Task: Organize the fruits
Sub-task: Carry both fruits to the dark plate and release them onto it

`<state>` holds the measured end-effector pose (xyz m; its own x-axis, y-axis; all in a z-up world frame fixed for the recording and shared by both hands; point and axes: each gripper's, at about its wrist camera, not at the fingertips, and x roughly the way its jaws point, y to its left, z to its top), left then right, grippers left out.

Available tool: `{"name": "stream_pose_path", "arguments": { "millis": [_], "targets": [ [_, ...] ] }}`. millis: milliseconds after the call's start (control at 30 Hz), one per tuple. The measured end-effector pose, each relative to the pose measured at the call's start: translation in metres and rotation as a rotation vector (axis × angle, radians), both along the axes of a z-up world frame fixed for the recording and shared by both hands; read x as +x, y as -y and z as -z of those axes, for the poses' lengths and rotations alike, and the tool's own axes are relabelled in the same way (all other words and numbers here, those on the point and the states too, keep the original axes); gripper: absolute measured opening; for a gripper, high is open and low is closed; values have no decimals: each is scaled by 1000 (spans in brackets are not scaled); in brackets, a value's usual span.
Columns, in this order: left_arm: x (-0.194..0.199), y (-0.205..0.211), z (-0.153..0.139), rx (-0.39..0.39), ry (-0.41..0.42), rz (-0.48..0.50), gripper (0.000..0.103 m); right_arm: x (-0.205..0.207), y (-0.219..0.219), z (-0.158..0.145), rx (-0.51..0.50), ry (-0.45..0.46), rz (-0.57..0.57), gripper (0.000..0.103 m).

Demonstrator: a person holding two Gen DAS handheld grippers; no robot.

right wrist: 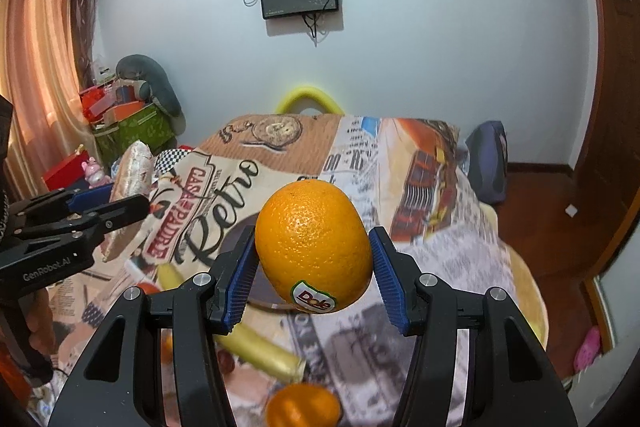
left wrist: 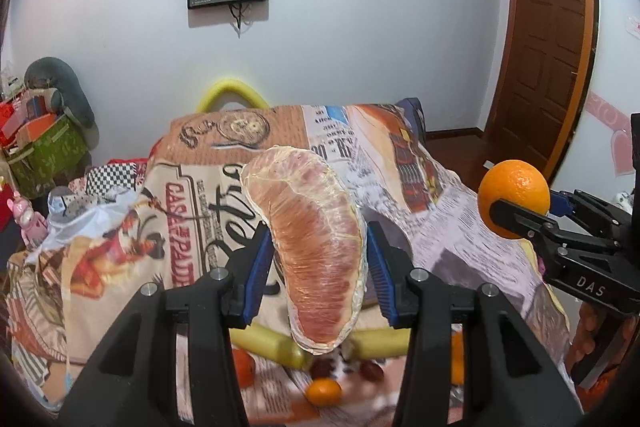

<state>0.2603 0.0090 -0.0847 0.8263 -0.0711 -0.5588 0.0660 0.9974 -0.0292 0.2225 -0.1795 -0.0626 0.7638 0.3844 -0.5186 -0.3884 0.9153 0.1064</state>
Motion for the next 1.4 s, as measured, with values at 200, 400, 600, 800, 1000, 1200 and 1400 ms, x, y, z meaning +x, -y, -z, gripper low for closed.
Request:
{"name": "stream_pose_path", "arguments": {
  "millis": [200,400,600,800,1000,1200,1400],
  "targets": [
    [34,-11,9,-1,-26,-11,46,30,-7,9,-23,-30,-9,52],
    [68,-14,32,23,-72,-20,46,62,-12,27,-28,-88,-20,52],
    [96,-13,61,31,-136,-23,46,89,-19,53,-46,-168,-42,52],
    [125,-12,93,23,-232,3,46,114,-26,81,-74,-267,-76,52],
    [147,-10,117,40,-298,14,46,128,-28,98,-88,-317,-96,52],
    [162,-10,130,30,-352,39,46,140,-36,110,-127,-344,-115,52],
    [171,-9,136,19,-392,52,46,145,-43,121,-152,-379,-142,52]
  ]
}}
